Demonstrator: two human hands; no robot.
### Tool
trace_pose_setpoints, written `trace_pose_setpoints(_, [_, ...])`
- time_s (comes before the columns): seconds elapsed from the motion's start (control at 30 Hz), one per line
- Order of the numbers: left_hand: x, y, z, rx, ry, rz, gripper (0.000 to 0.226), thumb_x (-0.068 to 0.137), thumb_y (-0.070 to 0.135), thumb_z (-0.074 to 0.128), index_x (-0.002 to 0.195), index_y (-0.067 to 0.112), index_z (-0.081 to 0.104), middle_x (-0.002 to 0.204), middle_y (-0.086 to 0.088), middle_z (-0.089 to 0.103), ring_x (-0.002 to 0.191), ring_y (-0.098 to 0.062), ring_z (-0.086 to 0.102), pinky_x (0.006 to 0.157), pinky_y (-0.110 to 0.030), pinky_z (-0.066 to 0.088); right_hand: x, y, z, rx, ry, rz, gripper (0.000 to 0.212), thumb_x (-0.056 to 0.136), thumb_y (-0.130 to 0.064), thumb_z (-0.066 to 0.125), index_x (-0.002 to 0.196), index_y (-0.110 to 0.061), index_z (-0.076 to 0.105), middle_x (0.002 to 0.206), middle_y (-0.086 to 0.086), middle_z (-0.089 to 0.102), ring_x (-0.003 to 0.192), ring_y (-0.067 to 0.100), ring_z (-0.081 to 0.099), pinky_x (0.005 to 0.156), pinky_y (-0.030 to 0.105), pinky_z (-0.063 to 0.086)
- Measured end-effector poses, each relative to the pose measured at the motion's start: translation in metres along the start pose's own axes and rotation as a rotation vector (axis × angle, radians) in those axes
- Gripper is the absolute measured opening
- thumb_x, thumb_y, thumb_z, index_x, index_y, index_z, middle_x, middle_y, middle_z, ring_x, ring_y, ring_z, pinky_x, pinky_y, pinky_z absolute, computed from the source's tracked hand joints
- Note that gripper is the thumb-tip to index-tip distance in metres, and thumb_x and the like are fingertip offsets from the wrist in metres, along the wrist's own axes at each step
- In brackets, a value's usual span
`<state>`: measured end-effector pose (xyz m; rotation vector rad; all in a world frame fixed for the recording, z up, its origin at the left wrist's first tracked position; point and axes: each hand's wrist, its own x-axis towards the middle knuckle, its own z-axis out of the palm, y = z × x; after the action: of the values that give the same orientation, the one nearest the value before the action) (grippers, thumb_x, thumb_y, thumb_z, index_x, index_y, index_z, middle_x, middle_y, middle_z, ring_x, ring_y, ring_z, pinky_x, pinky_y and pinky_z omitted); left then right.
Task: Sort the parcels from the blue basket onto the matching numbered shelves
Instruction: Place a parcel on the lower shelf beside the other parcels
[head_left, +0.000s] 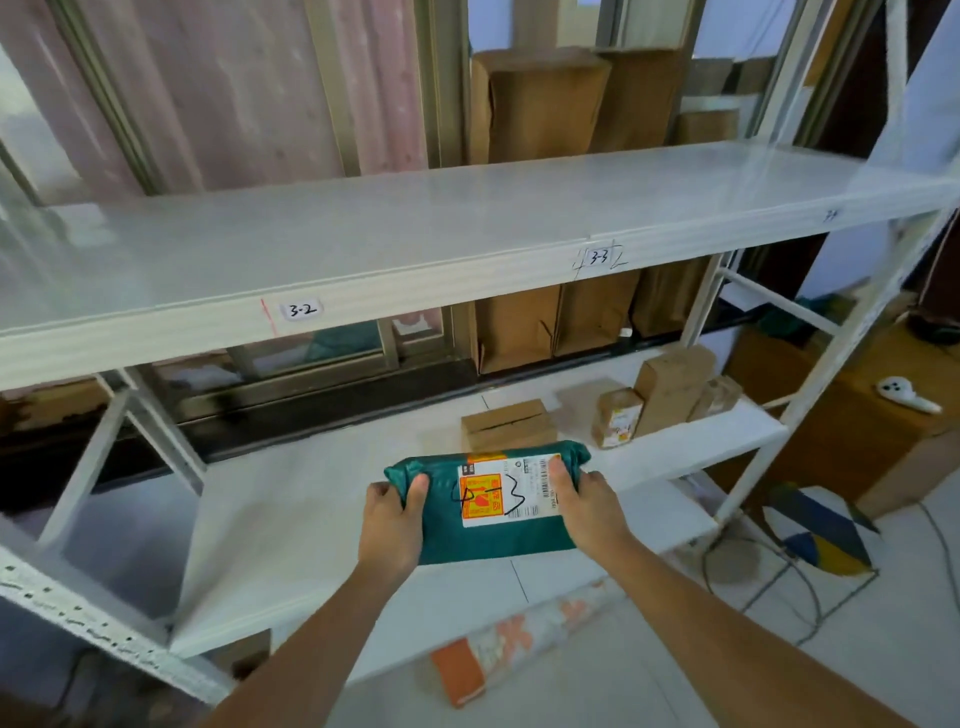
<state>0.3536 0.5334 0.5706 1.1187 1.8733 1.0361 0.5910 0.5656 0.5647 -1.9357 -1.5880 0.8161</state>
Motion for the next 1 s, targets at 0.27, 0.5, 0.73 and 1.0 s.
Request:
trace_pose_setpoints(0.27, [0.053,-0.041,0.041,0.064,0.077,-0.166,0.052,0.099,0.059,0.046,0.106,0.009,0.053,0.114,-0.012,0.051,0.096,-0.029,0.061,0.079,-0.042,0.053,0.076,0.018,0.044,0.034,-0.225,0.141,0.049,0.104,-0.054,0.035,0.090,-0.015,0.062,0.081,0.000,0.064,0.070,0.009,0.059,0.056,0.022,0.043])
trace_pose_setpoints(0.5, [0.085,-0.083,0.064,-0.022,0.205,-0.409,0.047,0.105,0.052,0.039,0.093,0.012,0.061,0.085,-0.009,0.063,0.078,-0.026,0.060,0.066,-0.036,0.046,0.126,0.028,0.107,-0.020,-0.285,0.226,0.052,0.100,-0.061,0.038,0.084,-0.015,0.058,0.082,0.000,0.061,0.079,0.019,0.061,0.063,0.029,0.044])
trace_pose_setpoints(0.73, [0.125,-0.132,0.058,-0.051,0.314,-0.474,0.031,0.102,0.033,0.054,0.119,0.008,0.062,0.104,-0.013,0.069,0.094,-0.032,0.064,0.076,-0.041,0.052,0.145,0.032,0.168,0.202,-0.347,0.257,0.040,0.099,-0.040,0.055,0.124,-0.010,0.048,0.104,0.006,0.062,0.091,0.024,0.058,0.063,0.028,0.041])
trace_pose_setpoints(1.0, [0.145,-0.168,0.055,-0.069,0.324,-0.479,0.033,0.100,0.033,0.061,0.125,0.011,0.057,0.100,-0.007,0.066,0.092,-0.031,0.063,0.079,-0.041,0.053,0.147,0.041,0.220,0.271,-0.361,0.296,0.034,0.095,-0.045,0.058,0.119,-0.022,0.052,0.107,0.007,0.065,0.097,0.030,0.066,0.082,0.047,0.059])
